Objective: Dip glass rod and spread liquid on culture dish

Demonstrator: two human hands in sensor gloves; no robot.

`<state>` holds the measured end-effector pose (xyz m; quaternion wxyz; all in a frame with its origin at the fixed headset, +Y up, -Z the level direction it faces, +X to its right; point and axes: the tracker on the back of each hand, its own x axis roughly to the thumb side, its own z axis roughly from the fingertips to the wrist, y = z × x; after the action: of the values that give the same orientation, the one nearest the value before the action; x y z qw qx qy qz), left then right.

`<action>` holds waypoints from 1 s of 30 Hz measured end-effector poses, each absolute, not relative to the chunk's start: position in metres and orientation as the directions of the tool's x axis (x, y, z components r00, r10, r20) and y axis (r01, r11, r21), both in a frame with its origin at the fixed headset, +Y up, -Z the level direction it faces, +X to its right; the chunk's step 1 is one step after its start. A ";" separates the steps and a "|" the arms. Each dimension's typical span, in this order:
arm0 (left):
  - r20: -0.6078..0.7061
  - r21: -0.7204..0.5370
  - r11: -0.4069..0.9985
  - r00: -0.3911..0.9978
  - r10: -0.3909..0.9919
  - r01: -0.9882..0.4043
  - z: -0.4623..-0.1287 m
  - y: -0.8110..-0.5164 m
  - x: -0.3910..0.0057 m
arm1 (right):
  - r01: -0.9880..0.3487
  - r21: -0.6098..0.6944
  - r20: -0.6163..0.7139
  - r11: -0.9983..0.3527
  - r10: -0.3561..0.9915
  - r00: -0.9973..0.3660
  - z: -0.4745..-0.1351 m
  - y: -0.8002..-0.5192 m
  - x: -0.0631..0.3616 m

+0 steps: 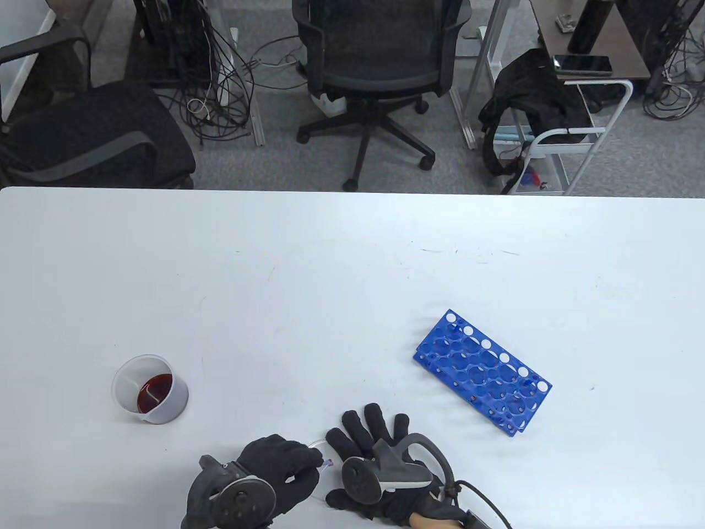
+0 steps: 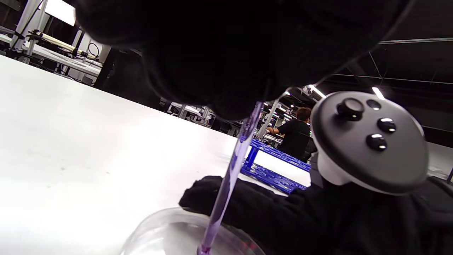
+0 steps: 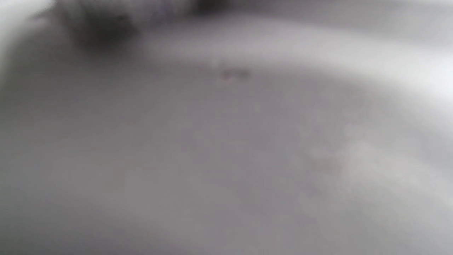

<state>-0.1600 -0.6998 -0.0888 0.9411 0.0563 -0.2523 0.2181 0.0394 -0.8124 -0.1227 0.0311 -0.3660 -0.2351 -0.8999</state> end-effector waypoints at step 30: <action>0.509 0.014 0.907 0.784 0.356 -0.421 -0.085 -0.700 -0.154 | 0.227 0.402 0.673 -0.887 0.117 -0.731 -0.123 -0.813 0.039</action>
<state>-0.1537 -0.6999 -0.0846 0.9423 0.0635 -0.2559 0.2062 0.0393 -0.8126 -0.1227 0.0306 -0.3657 -0.2358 -0.8998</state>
